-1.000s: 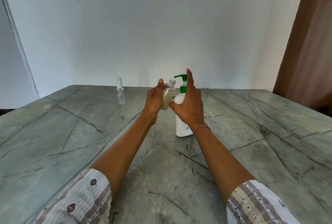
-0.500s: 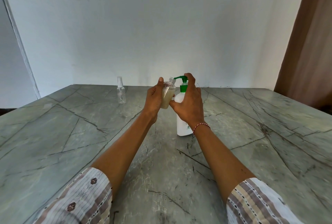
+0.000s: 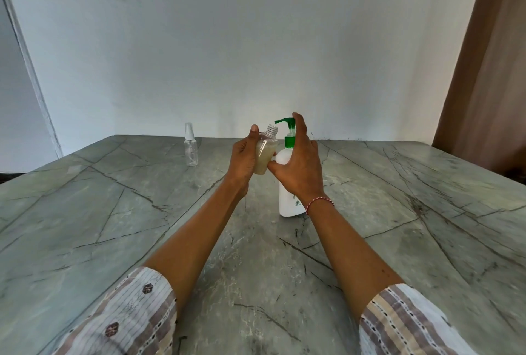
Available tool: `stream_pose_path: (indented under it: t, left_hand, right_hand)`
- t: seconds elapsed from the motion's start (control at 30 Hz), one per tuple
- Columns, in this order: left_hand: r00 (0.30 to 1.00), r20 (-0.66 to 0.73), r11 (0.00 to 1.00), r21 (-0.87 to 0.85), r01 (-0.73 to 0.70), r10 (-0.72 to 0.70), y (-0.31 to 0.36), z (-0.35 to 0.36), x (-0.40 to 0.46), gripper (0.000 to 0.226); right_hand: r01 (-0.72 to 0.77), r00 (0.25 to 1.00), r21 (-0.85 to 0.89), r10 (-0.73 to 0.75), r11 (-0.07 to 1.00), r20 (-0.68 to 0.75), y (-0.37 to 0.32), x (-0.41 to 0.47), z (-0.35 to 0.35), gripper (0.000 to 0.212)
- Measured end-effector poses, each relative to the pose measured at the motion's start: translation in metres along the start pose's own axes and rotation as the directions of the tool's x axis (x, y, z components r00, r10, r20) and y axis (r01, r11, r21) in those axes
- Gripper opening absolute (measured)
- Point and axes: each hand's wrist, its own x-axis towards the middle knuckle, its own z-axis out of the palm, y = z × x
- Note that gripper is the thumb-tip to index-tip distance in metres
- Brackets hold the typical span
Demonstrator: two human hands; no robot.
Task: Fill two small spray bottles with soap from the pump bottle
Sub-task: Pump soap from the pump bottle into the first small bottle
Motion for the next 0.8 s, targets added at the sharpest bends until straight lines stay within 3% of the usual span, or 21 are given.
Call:
stream_pose_path:
  t: [0.5, 0.8]
  left_hand:
    - [1.0, 0.014, 1.0, -0.013, -0.002, 0.003, -0.0005, -0.0015, 0.0008, 0.038]
    - [1.0, 0.013, 1.0, -0.012, -0.004, 0.004, -0.0013, -0.0006, 0.0013, 0.039]
  right_hand:
    - [0.026, 0.999, 0.004, -0.026, 1.0, -0.048, -0.0008, -0.0016, 0.0013, 0.09]
    - [0.002, 0.999, -0.005, -0.003, 1.0, -0.039, 0.0034, -0.0018, 0.0025, 0.108]
